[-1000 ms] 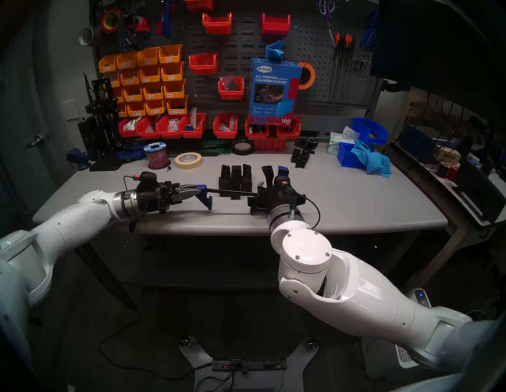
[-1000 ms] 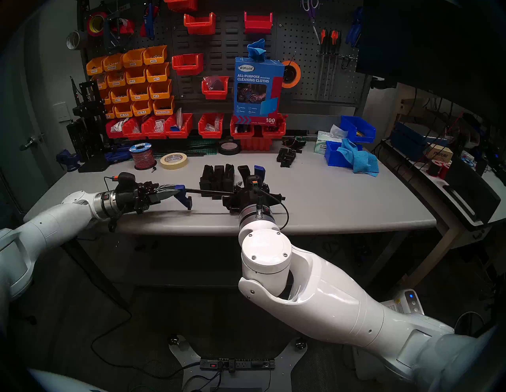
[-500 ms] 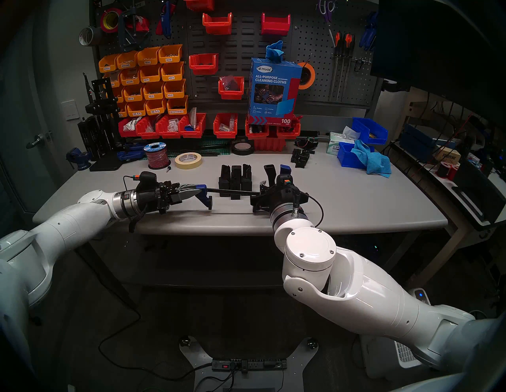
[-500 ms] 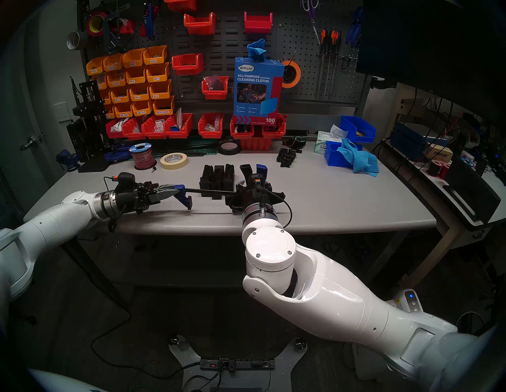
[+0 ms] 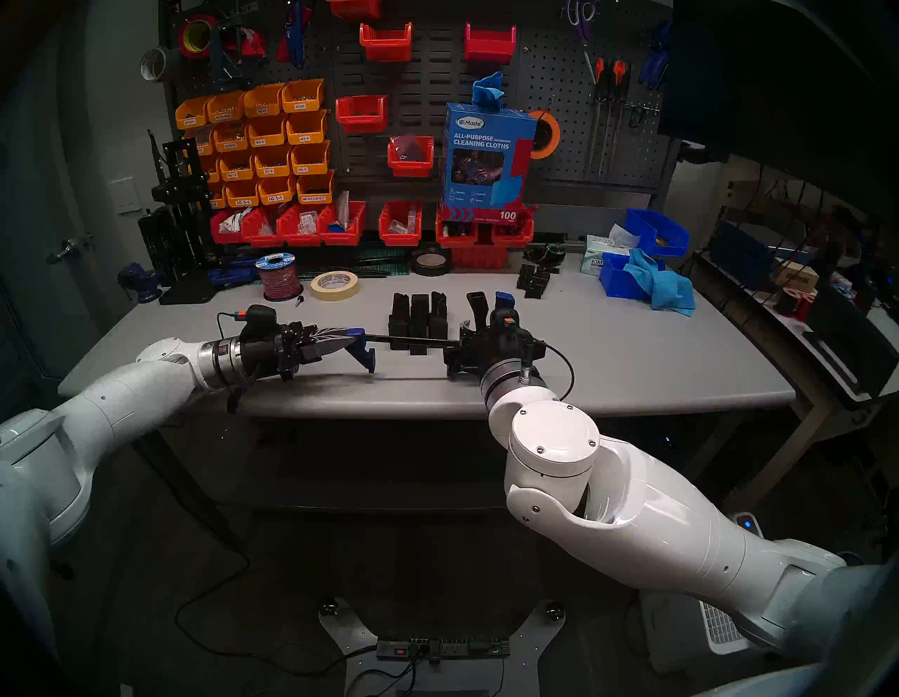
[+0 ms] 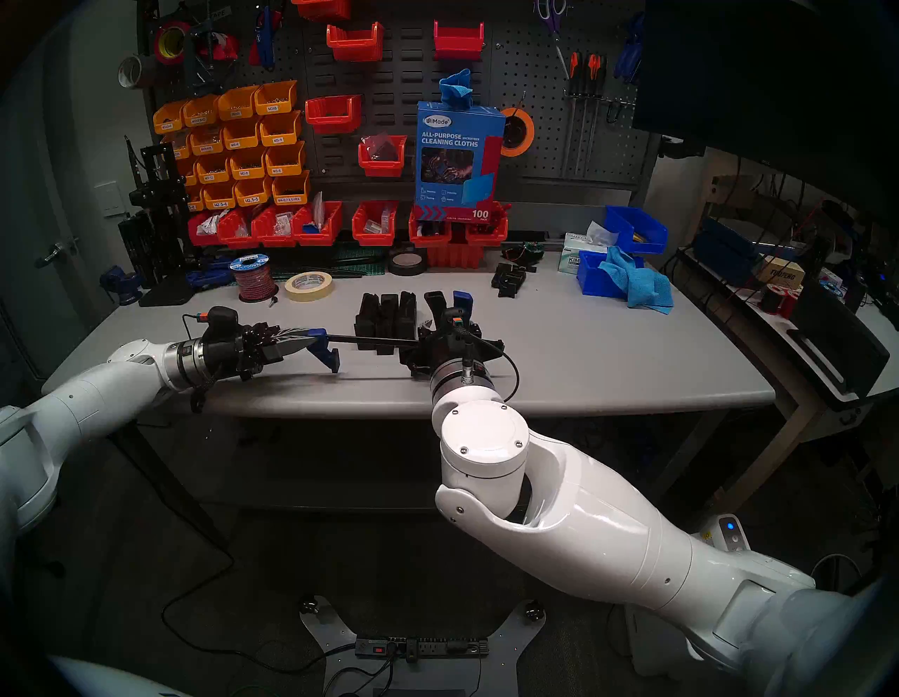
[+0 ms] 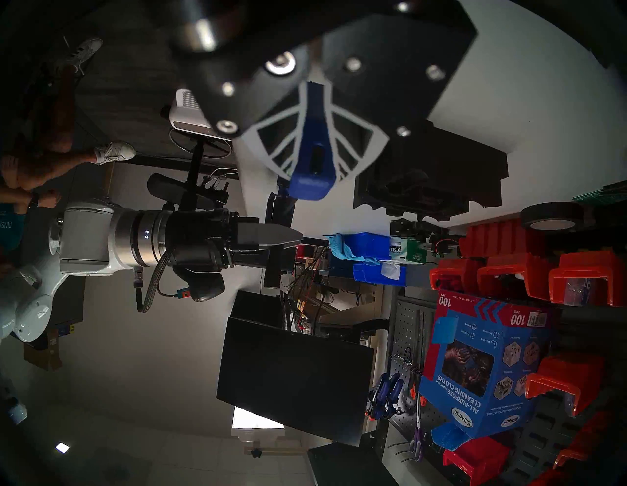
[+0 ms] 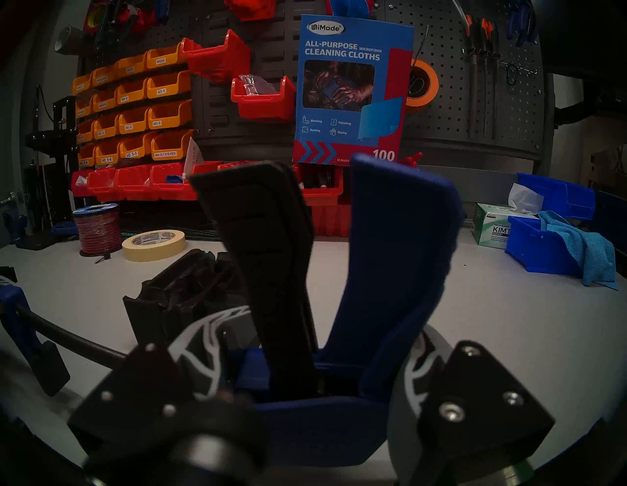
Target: Clamp the two 3D printed pieces together with the clamp
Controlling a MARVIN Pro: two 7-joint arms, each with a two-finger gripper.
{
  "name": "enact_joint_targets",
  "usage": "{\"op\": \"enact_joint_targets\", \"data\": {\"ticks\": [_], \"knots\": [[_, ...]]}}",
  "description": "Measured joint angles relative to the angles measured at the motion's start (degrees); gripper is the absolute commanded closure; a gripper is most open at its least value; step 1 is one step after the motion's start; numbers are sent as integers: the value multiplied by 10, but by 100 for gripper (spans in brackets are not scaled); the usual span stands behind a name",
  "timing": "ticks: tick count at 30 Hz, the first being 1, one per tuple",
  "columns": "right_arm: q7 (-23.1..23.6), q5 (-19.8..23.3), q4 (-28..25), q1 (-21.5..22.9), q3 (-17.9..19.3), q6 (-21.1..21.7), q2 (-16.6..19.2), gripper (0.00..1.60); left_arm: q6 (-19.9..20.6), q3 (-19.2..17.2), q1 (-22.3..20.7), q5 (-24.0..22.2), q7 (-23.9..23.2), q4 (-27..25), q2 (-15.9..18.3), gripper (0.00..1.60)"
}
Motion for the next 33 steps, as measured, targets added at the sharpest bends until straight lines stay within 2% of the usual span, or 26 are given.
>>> {"op": "enact_joint_targets", "data": {"ticks": [12,33], "knots": [[9,3,1,0,3,-3,5,160,0,2,-2,1,0,3,-2,160],[26,6,9,11,16,-5,8,160,-1,3,-28,13,-1,43,-32,160]]}}
